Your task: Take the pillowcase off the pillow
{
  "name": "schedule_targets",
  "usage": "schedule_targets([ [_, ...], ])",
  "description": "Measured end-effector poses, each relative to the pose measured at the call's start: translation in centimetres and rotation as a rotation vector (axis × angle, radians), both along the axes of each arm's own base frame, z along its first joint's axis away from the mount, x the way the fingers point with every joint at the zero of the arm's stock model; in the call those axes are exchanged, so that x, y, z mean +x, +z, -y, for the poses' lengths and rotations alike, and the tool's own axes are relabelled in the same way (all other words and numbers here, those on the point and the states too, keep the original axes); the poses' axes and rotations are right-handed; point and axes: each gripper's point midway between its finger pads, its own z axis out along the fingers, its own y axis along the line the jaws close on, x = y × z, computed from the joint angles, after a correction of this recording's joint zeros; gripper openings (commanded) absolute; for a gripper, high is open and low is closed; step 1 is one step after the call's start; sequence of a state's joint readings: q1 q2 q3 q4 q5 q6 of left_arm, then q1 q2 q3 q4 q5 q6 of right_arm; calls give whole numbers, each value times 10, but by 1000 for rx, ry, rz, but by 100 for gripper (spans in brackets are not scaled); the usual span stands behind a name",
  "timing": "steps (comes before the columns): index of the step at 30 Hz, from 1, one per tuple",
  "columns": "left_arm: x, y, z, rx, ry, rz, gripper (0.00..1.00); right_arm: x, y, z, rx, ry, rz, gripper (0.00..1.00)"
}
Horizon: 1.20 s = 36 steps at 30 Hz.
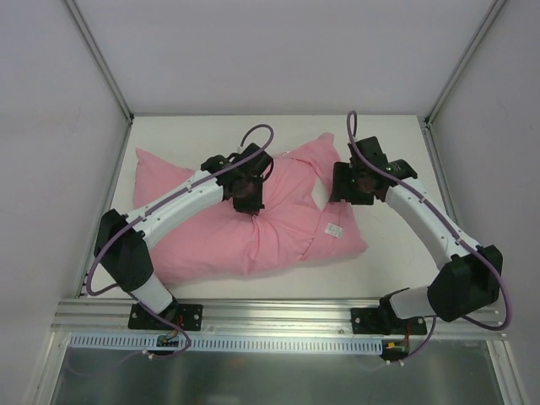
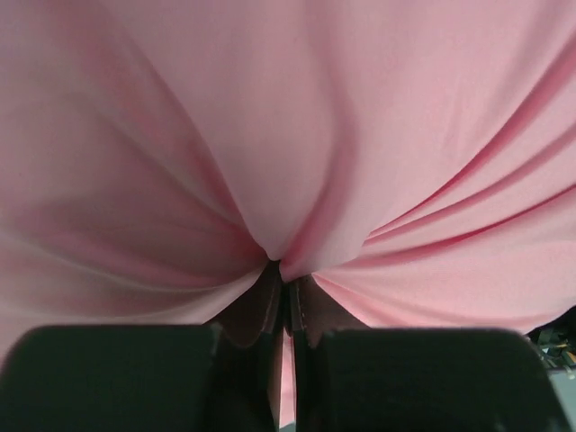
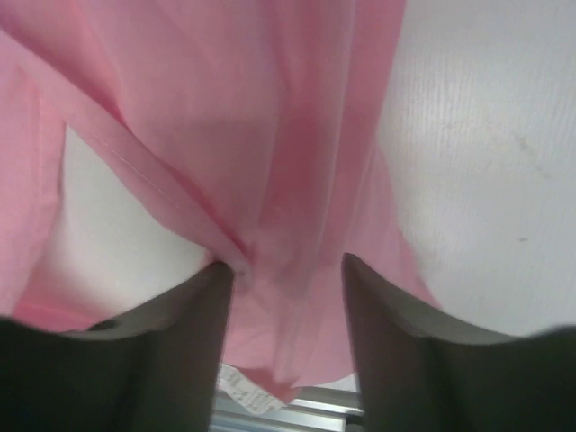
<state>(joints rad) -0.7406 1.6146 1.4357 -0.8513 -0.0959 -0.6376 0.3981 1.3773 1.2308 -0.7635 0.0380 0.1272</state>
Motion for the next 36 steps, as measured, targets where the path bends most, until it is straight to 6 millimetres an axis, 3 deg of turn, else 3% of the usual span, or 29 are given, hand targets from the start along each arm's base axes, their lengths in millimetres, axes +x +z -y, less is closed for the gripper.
schedule_targets([
  [3,-3,-1,-3,-16,-11,24,0,4,-5,-3,-4,-2,-15,14],
  [6,-8,10,-13,-42,-26,84,0,4,-7,-3,-3,-16,-17,1],
  [10,-15,33,-41,-103,7,166,0,-6,-17,2,9,-36,-3,1],
  [16,-15,48,-99,-143,160,208,0,-48,-31,4,80,-45,-7,1],
  [20,-22,52,-105,-142,160,202,2,-76,-4,-13,137,15,85,1],
  [22,-24,55,-105,-142,153,194,17,-91,16,-20,194,43,146,1],
  [23,-26,57,-102,-140,140,191,25,-96,25,-21,223,41,173,1],
  [24,-28,62,-99,-134,126,195,44,-99,30,-20,244,33,194,1],
  [28,-36,101,-52,-170,-6,273,73,-107,28,-7,238,-19,204,1],
  [32,-45,137,5,-215,-133,342,78,-111,12,1,194,-50,164,1],
  [36,-42,133,56,-188,-211,334,86,-111,9,2,190,-63,155,1],
])
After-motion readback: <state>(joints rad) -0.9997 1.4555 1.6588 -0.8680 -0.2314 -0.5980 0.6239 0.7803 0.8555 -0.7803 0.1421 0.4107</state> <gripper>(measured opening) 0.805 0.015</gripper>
